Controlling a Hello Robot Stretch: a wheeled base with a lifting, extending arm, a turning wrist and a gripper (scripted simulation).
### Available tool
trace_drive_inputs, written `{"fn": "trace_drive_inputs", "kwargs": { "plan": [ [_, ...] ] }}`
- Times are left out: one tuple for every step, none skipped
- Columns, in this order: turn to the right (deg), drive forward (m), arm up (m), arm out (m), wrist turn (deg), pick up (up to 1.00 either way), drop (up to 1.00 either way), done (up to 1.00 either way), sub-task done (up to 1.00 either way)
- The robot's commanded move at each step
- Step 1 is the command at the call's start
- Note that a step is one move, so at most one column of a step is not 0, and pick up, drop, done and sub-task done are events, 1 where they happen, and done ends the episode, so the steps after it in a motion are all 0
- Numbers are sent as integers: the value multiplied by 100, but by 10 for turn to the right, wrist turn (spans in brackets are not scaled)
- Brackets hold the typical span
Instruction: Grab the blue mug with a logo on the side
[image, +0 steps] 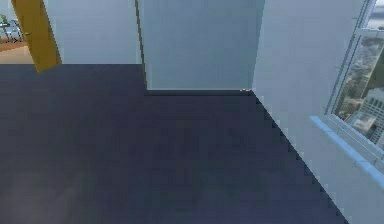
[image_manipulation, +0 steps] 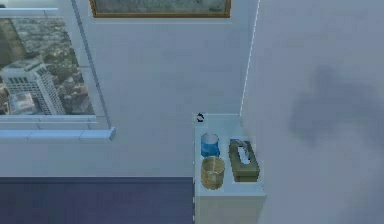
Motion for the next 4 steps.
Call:
{"fn": "trace_drive_inputs", "kwargs": {
  "plan": [
    [0, 0, 50, 0, 0, 0, 0, 0, 0],
    [0, 0, 34, 0, 0, 0, 0, 0, 0],
    [0, 0, 0, 46, 0, 0, 0, 0, 0],
    [0, 0, 0, 0, 450, 0, 0, 0, 0]
  ]
}}
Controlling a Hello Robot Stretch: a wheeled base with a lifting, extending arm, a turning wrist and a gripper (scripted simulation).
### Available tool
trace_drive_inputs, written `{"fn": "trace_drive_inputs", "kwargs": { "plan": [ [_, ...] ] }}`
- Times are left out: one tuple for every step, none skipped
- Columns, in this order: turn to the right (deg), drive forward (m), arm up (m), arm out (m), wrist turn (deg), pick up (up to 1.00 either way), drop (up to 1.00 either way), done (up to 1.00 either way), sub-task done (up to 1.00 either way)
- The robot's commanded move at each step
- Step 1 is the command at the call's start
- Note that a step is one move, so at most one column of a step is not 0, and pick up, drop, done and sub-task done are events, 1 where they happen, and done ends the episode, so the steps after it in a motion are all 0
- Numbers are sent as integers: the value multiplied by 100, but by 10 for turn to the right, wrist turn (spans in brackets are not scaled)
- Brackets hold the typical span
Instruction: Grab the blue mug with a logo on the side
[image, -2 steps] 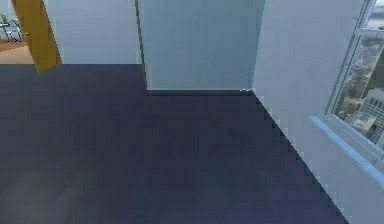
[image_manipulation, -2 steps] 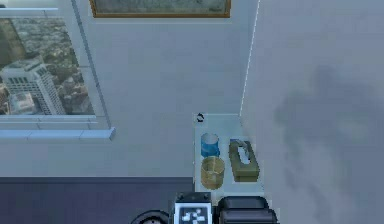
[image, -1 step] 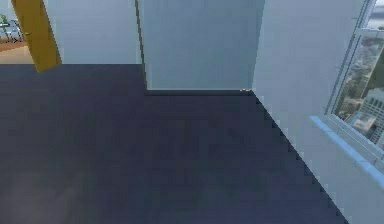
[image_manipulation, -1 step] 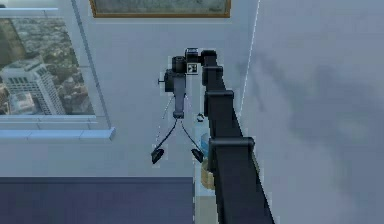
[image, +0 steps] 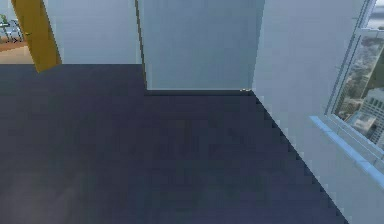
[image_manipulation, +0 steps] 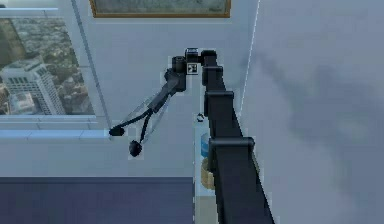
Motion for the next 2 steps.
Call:
{"fn": "trace_drive_inputs", "kwargs": {
  "plan": [
    [0, 0, 0, 0, 450, 0, 0, 0, 0],
    [0, 0, 0, 0, 450, 0, 0, 0, 0]
  ]
}}
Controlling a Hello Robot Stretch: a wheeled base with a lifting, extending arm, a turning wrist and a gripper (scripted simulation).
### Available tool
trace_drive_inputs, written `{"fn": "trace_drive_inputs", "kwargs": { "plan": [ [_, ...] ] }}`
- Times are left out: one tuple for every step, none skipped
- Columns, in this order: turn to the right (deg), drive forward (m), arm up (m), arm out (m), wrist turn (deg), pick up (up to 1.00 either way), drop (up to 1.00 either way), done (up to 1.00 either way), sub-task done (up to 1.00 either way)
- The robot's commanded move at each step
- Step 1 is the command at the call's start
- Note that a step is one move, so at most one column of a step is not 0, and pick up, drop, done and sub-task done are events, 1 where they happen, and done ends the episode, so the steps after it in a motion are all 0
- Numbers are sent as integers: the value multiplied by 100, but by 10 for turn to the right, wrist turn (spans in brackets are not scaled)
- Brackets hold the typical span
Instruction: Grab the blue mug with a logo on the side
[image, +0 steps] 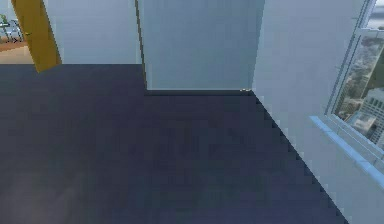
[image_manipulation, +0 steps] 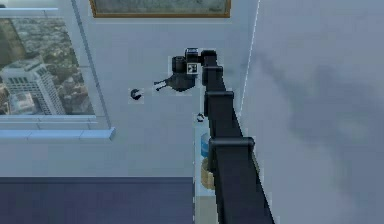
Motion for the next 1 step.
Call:
{"fn": "trace_drive_inputs", "kwargs": {
  "plan": [
    [0, 0, 0, 0, 450, 0, 0, 0, 0]
  ]
}}
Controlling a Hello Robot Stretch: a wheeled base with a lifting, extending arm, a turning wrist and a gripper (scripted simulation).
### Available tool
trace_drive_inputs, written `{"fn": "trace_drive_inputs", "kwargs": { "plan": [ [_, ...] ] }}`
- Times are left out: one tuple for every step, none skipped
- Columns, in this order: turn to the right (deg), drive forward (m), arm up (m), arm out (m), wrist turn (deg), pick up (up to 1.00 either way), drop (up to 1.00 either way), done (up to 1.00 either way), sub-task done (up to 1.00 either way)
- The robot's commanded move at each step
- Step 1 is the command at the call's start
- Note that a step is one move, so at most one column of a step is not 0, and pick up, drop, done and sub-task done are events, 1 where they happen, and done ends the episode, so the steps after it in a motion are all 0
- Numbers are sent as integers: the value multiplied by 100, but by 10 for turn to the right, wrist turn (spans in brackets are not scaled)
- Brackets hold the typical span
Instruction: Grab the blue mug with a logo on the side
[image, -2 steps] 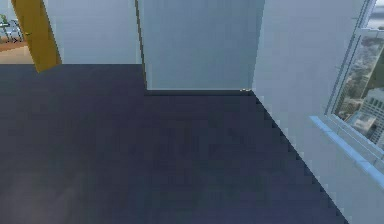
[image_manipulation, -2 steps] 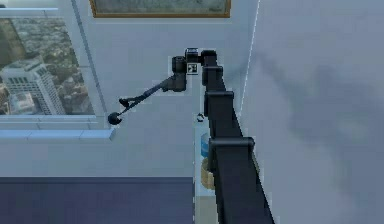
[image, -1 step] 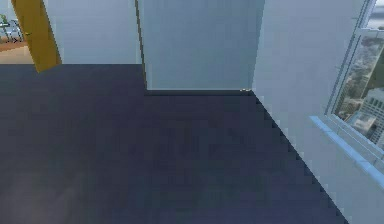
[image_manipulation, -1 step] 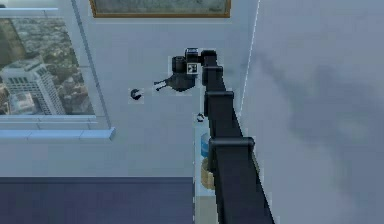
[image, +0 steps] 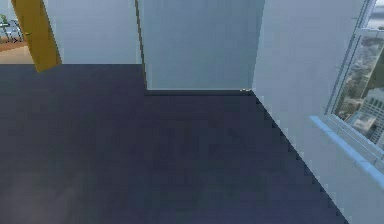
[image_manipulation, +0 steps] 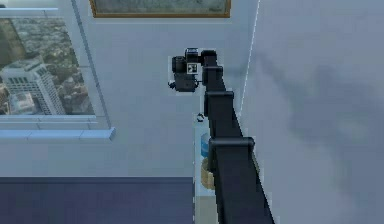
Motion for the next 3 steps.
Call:
{"fn": "trace_drive_inputs", "kwargs": {
  "plan": [
    [0, 0, 0, 0, 450, 0, 0, 0, 0],
    [0, 0, 0, 0, 30, 0, 0, 0, 0],
    [0, 0, -30, 0, 0, 0, 0, 0, 0]
  ]
}}
